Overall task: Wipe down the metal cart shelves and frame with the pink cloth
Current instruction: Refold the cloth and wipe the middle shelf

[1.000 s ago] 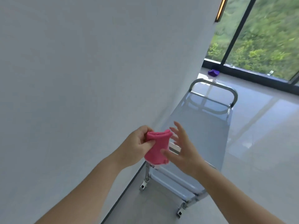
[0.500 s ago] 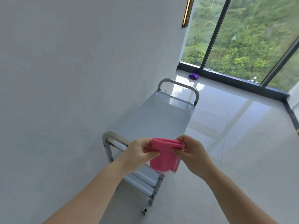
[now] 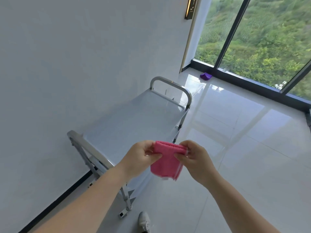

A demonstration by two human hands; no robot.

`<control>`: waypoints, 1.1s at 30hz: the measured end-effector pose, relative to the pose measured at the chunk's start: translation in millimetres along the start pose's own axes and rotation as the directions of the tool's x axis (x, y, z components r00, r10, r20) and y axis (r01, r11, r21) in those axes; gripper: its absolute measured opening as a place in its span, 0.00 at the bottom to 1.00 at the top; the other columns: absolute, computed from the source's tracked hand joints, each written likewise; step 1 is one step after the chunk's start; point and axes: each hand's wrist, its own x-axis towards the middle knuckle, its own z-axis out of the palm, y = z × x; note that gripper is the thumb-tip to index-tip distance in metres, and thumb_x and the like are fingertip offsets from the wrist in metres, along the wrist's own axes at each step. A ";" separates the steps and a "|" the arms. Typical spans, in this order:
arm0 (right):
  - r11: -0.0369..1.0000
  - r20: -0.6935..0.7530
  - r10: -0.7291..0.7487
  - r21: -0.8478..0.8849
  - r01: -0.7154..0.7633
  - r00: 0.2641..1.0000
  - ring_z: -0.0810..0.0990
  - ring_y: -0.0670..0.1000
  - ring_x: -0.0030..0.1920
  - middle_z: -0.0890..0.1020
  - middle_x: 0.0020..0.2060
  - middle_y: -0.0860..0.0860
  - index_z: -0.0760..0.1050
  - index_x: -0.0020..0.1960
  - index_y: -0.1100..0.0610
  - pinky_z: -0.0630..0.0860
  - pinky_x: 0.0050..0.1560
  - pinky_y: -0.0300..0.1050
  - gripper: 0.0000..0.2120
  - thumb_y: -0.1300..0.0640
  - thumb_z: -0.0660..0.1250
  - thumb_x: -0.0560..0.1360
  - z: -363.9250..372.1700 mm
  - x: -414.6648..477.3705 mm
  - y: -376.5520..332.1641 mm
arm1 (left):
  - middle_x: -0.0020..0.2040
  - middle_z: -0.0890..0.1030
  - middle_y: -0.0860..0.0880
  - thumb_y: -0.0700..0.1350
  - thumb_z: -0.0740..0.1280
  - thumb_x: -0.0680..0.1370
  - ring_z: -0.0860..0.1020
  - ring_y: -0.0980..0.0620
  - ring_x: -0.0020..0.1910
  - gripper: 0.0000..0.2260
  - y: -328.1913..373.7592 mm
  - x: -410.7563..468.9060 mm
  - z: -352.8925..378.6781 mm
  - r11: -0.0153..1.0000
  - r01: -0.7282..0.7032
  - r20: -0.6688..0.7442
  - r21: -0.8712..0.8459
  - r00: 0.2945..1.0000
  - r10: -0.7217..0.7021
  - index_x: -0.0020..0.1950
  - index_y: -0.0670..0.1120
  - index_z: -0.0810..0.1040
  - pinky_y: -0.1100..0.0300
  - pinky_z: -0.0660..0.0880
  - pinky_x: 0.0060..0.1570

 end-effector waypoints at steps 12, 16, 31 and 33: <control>0.983 0.010 -0.059 -0.172 0.060 0.998 0.74 0.46 0.37 0.78 0.36 0.47 0.75 0.41 0.48 0.72 0.40 0.38 0.13 0.66 0.71 0.71 -72.9 148.3 8.8 | 0.46 0.84 0.46 0.44 0.69 0.70 0.81 0.44 0.46 0.11 8.0 161.4 18.9 0.997 -0.073 -0.062 0.013 0.995 0.074 0.52 0.46 0.81 0.49 0.78 0.53; 0.977 0.065 -0.090 -0.187 0.101 0.994 0.72 0.45 0.36 0.78 0.36 0.49 0.74 0.39 0.48 0.70 0.37 0.35 0.13 0.66 0.70 0.71 -77.8 192.1 11.6 | 0.45 0.84 0.47 0.40 0.70 0.72 0.81 0.46 0.46 0.09 8.4 196.4 12.7 0.997 -0.062 -0.113 0.047 0.991 0.068 0.51 0.46 0.81 0.49 0.78 0.52; 0.895 0.633 -0.342 -0.005 0.446 0.694 0.75 0.40 0.34 0.78 0.34 0.45 0.74 0.41 0.49 0.72 0.35 0.32 0.11 0.64 0.69 0.73 -75.9 315.1 26.2 | 0.44 0.83 0.51 0.38 0.69 0.74 0.80 0.53 0.45 0.08 22.5 202.0 52.8 0.973 0.228 -0.680 0.031 0.718 -0.146 0.49 0.49 0.80 0.58 0.78 0.50; 0.871 0.708 -0.385 0.067 0.487 0.591 0.74 0.38 0.33 0.77 0.33 0.44 0.73 0.41 0.48 0.70 0.34 0.32 0.13 0.66 0.69 0.72 -71.8 314.4 25.4 | 0.44 0.82 0.53 0.39 0.69 0.74 0.80 0.56 0.45 0.07 27.7 187.8 71.0 0.965 0.264 -0.761 0.002 0.627 -0.170 0.49 0.49 0.80 0.61 0.78 0.47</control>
